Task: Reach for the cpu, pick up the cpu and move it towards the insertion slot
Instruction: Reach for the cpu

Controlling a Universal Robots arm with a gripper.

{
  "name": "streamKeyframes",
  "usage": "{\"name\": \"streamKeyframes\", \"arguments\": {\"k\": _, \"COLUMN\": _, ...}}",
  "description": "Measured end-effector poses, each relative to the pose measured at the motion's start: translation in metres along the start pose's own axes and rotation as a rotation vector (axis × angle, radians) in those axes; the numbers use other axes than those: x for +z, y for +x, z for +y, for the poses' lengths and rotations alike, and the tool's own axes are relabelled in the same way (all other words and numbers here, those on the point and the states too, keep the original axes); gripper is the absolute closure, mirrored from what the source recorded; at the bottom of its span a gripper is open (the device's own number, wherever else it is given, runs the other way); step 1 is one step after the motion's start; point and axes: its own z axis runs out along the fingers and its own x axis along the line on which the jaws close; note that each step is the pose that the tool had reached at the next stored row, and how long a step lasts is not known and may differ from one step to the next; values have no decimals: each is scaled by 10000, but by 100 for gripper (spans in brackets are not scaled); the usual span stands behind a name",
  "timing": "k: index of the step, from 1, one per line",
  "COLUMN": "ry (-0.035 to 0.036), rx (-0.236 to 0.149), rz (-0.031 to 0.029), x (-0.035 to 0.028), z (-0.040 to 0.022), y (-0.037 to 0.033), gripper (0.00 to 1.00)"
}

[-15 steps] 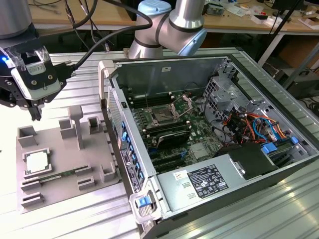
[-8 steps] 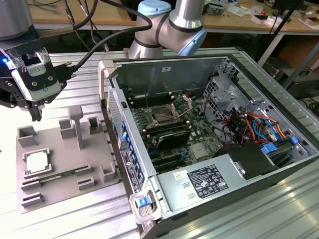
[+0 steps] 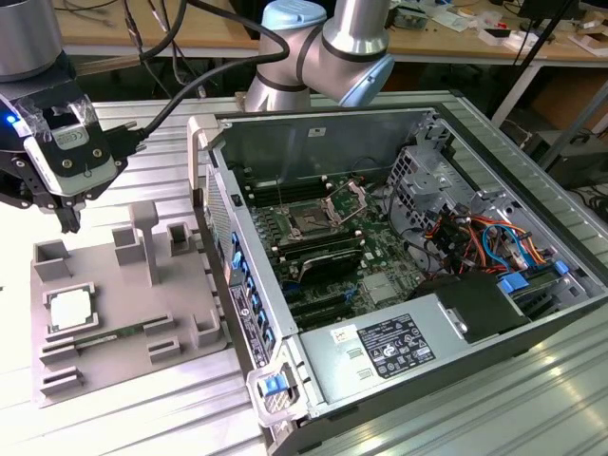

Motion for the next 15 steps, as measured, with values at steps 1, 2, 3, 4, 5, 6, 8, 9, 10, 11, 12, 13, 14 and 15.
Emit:
{"name": "streamKeyframes", "arguments": {"k": 1, "ry": 0, "rx": 0, "rz": 0, "x": 3, "z": 0, "y": 0, "gripper": 89}}
{"name": "streamKeyframes", "arguments": {"k": 2, "ry": 0, "rx": 0, "rz": 0, "x": 4, "z": 0, "y": 0, "gripper": 89}}
{"name": "streamKeyframes", "arguments": {"k": 3, "ry": -1, "rx": 0, "rz": 0, "x": 8, "z": 0, "y": 0, "gripper": 89}}
{"name": "streamKeyframes", "arguments": {"k": 4, "ry": -1, "rx": 0, "rz": 0, "x": 11, "z": 0, "y": 0, "gripper": 89}}
{"name": "streamKeyframes", "arguments": {"k": 5, "ry": 0, "rx": 0, "rz": 0, "x": 14, "z": -1, "y": 0, "gripper": 89}}
{"name": "streamKeyframes", "arguments": {"k": 6, "ry": -1, "rx": 0, "rz": 0, "x": 15, "z": -1, "y": 0, "gripper": 89}}
{"name": "streamKeyframes", "arguments": {"k": 8, "ry": 0, "rx": 0, "rz": 0, "x": 18, "z": -1, "y": 0, "gripper": 89}}
{"name": "streamKeyframes", "arguments": {"k": 9, "ry": 0, "rx": 0, "rz": 1, "x": 19, "z": -1, "y": 0, "gripper": 89}}
{"name": "streamKeyframes", "arguments": {"k": 10, "ry": -1, "rx": 0, "rz": 0, "x": 21, "z": -1, "y": 0, "gripper": 89}}
{"name": "streamKeyframes", "arguments": {"k": 11, "ry": 0, "rx": 0, "rz": -1, "x": 23, "z": -1, "y": 0, "gripper": 89}}
{"name": "streamKeyframes", "arguments": {"k": 12, "ry": -1, "rx": 0, "rz": 0, "x": 26, "z": -1, "y": 0, "gripper": 89}}
{"name": "streamKeyframes", "arguments": {"k": 13, "ry": 0, "rx": 0, "rz": 0, "x": 28, "z": -1, "y": 0, "gripper": 89}}
{"name": "streamKeyframes", "arguments": {"k": 14, "ry": -1, "rx": 0, "rz": 0, "x": 32, "z": -1, "y": 0, "gripper": 89}}
{"name": "streamKeyframes", "arguments": {"k": 15, "ry": -1, "rx": 0, "rz": -1, "x": 35, "z": -1, "y": 0, "gripper": 89}}
